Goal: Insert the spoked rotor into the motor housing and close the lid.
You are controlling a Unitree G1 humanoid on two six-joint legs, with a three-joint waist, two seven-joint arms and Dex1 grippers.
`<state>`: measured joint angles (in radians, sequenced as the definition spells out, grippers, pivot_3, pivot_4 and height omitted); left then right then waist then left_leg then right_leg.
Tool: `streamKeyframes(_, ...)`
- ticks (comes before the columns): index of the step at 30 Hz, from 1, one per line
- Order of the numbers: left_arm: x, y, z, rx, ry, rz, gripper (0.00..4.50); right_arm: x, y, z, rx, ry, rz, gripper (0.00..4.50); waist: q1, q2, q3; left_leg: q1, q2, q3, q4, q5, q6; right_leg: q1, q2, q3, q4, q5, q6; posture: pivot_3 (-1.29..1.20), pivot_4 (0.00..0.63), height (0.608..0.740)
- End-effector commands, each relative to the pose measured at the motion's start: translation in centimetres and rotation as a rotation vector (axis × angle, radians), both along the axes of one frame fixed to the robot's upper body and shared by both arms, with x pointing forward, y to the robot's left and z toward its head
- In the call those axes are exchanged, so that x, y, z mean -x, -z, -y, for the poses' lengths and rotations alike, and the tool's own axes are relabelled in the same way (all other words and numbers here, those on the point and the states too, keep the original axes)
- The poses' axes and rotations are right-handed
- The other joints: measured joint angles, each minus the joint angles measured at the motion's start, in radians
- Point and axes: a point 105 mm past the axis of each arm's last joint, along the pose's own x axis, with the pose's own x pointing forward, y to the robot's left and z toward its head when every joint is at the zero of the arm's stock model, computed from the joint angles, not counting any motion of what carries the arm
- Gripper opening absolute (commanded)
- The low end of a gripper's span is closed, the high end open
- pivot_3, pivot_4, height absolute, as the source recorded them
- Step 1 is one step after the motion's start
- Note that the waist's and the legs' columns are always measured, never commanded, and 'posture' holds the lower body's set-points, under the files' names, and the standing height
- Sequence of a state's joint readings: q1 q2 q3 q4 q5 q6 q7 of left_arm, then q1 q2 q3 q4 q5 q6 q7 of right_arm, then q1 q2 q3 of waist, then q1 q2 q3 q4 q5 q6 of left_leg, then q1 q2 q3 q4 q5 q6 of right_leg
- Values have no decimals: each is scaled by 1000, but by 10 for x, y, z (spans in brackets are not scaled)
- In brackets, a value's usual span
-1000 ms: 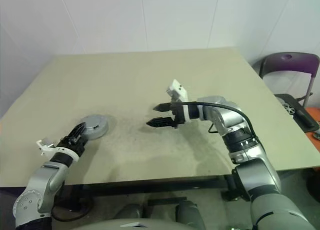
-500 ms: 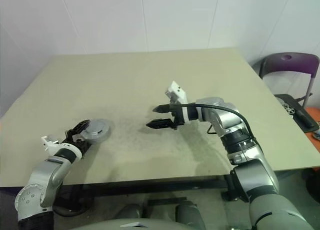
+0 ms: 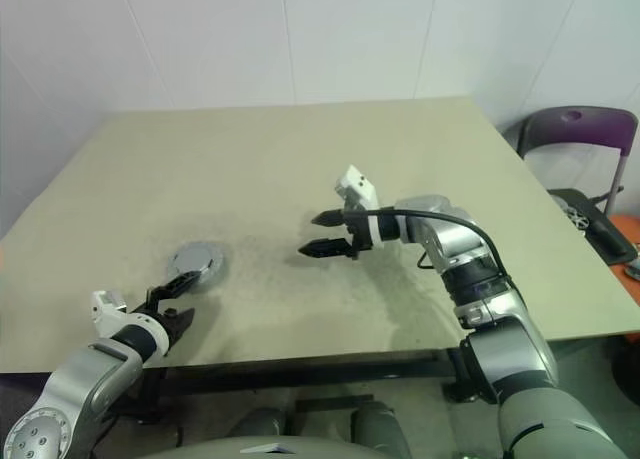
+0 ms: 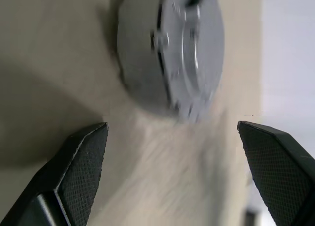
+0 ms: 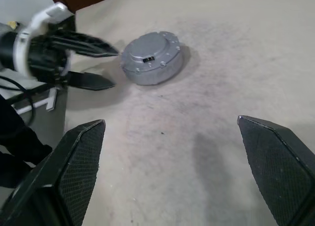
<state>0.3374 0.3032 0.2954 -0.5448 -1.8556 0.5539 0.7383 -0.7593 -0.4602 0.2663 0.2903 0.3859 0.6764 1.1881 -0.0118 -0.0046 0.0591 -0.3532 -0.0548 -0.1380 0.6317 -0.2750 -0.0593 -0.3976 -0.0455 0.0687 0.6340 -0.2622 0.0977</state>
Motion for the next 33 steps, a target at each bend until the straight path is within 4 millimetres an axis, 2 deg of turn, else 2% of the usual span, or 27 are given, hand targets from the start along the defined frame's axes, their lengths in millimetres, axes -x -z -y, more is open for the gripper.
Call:
streamKeyframes(1, 4, -3, 19, -191, 213, 18, 4464, -4, -8, 5, -10, 0, 51, 4500, 0, 0, 0, 0, 0, 0, 0, 0, 0, 0, 0, 0, 0, 0, 0, 0, 0, 740)
streamKeyframes(4, -10, -25, 23, -418, 355, 189, 4464, -10, -8, 16, -15, 29, 61, 4500, 2, 1, 0, 0, 0, 0, 0, 0, 0, 0, 0, 0, 0, 0, 0, 0, 0, 740)
streamKeyframes(7, -18, -52, 36, -531, 503, 399, 4464, -12, -2, 30, 0, 42, 61, 4500, 1, 0, 0, -1, 0, 0, 0, 0, 0, 0, 0, -1, 0, 0, -1, 0, 0, 740)
streamKeyframes(11, -20, -64, 40, -624, 622, 511, 4464, -14, 6, 43, 22, 59, 88, 4500, -6, 2, 0, -1, 0, 1, -1, 0, 0, -1, 0, 0, -1, 0, -1, 0, 0, 740)
streamKeyframes(15, -23, -79, 31, -724, 716, 674, 4464, -16, 8, 53, -3, 68, 155, 4500, -8, 3, 1, -1, 1, 1, -3, 0, 0, -3, 2, 0, -1, 0, -1, 0, 0, 740)
streamKeyframes(18, -28, -78, 15, -756, 740, 733, 4464, -19, 11, 57, -6, 77, 195, 4500, -6, 3, 1, -1, 1, 2, -2, 0, 0, -2, 1, 0, -1, 0, -1, 0, 0, 740)
streamKeyframes(22, -36, -68, -1, -871, 797, 765, 4464, -22, 17, 65, 10, 97, 239, 4500, -6, 3, 1, -1, 1, 2, -1, 0, 0, -1, 1, 0, -1, 0, -1, 0, 0, 740)
streamKeyframes(29, -70, -56, -29, -1032, 709, 773, 4464, -24, 22, 73, -15, 146, 240, 4500, -2, 3, 1, -1, 1, 1, -1, 0, 0, -1, 1, 0, 0, 2, 2, 0, 0, 740)
streamKeyframes(33, -79, -59, -42, -1100, 641, 802, 4464, -25, 24, 79, -22, 182, 250, 4500, -5, 3, 1, -1, 1, 1, -2, 0, 0, -2, 1, 0, 0, 2, 3, 0, 0, 740)
